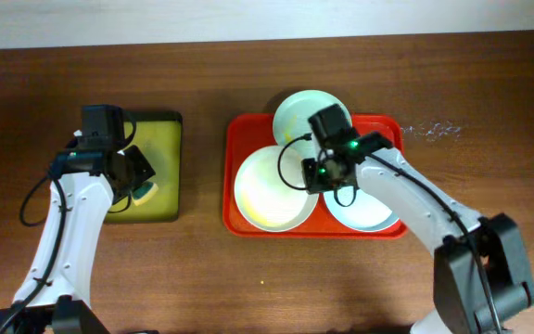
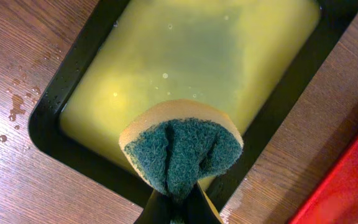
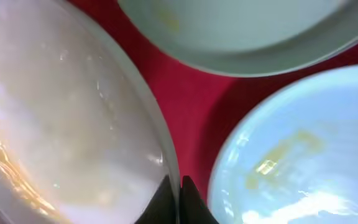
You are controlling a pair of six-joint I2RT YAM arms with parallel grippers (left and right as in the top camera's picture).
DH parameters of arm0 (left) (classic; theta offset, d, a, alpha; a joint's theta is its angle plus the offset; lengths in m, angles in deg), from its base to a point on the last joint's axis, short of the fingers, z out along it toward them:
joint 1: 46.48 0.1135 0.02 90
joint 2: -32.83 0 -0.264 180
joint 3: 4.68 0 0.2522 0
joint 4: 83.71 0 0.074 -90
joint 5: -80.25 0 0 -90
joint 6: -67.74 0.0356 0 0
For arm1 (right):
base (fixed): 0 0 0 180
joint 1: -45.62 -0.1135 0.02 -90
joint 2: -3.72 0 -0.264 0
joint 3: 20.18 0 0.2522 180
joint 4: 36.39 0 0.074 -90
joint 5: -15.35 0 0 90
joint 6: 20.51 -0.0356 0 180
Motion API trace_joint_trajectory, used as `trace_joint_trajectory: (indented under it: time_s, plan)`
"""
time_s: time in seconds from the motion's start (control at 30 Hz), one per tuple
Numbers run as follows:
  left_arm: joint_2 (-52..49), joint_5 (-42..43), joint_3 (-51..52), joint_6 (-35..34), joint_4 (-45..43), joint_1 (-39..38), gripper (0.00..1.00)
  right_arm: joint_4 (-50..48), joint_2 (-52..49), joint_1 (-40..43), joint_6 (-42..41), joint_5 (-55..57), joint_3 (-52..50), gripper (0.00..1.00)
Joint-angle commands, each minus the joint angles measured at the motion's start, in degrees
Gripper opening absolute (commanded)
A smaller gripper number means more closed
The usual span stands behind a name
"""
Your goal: Clean dirty plates on tray and stack at the side
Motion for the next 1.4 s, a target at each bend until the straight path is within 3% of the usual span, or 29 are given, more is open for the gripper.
trace_joint_trajectory:
  time_s: [0.0,0.1,0.3,0.47,0.6,0.67,0.73,0.77,0.83,0.9,0.93,1.03,1.1,1.2,1.37]
  plan:
    - [1.2,0.4,0.2,1.0,0.1,0.2,0.0,4.4,2.3,-7.6,1.2,23.2,7.4,0.04]
    - [1.2,0.4,0.2,1.0,0.5,0.2,0.0,7.3,2.3,-14.7,4.7,41.0,11.6,0.04]
    - [1.2,0.4,0.2,1.0,0.9,0.2,0.0,2.3,2.3,-26.9,26.3,73.5,12.5,0.04]
    - [1.2,0.8,0.2,1.0,1.0,0.2,0.0,-7.3,2.3,-31.4,43.3,85.4,12.5,0.04]
    - [1.2,0.8,0.2,1.0,1.0,0.2,0.0,-14.3,2.3,-31.8,48.0,91.6,12.5,0.04]
    - [1.2,0.8,0.2,1.0,0.9,0.2,0.0,-12.3,2.3,-31.7,37.7,84.3,12.2,0.04]
    - [1.2,0.8,0.2,1.0,1.2,0.2,0.0,0.4,1.8,-29.4,26.2,59.3,11.2,0.04]
    - [1.2,0.9,0.2,1.0,1.2,0.2,0.0,1.8,1.5,-27.3,22.0,52.8,10.2,0.04]
    - [1.2,1.0,0.2,1.0,1.2,0.2,0.0,2.5,2.2,-24.4,11.9,52.0,10.1,0.04]
    - [1.2,1.0,0.2,1.0,1.2,0.2,0.0,2.3,4.5,-21.6,10.0,47.6,11.2,0.04]
    - [1.2,1.0,0.2,1.0,1.2,0.2,0.0,2.3,7.0,-17.9,10.0,39.2,12.0,0.04]
    - [1.2,1.0,0.2,1.0,1.4,0.2,0.0,3.7,13.1,4.2,9.9,5.4,12.2,0.04]
    - [1.2,1.0,0.2,1.0,1.4,0.2,0.0,6.6,12.4,21.4,9.9,-10.1,12.1,0.04]
    - [1.2,1.0,0.2,1.0,1.3,0.2,0.0,8.0,6.2,43.5,9.8,-18.8,10.6,0.04]
    - [1.2,1.0,0.2,1.0,1.1,0.2,0.0,3.1,-7.4,61.5,3.2,-20.0,9.3,0.04]
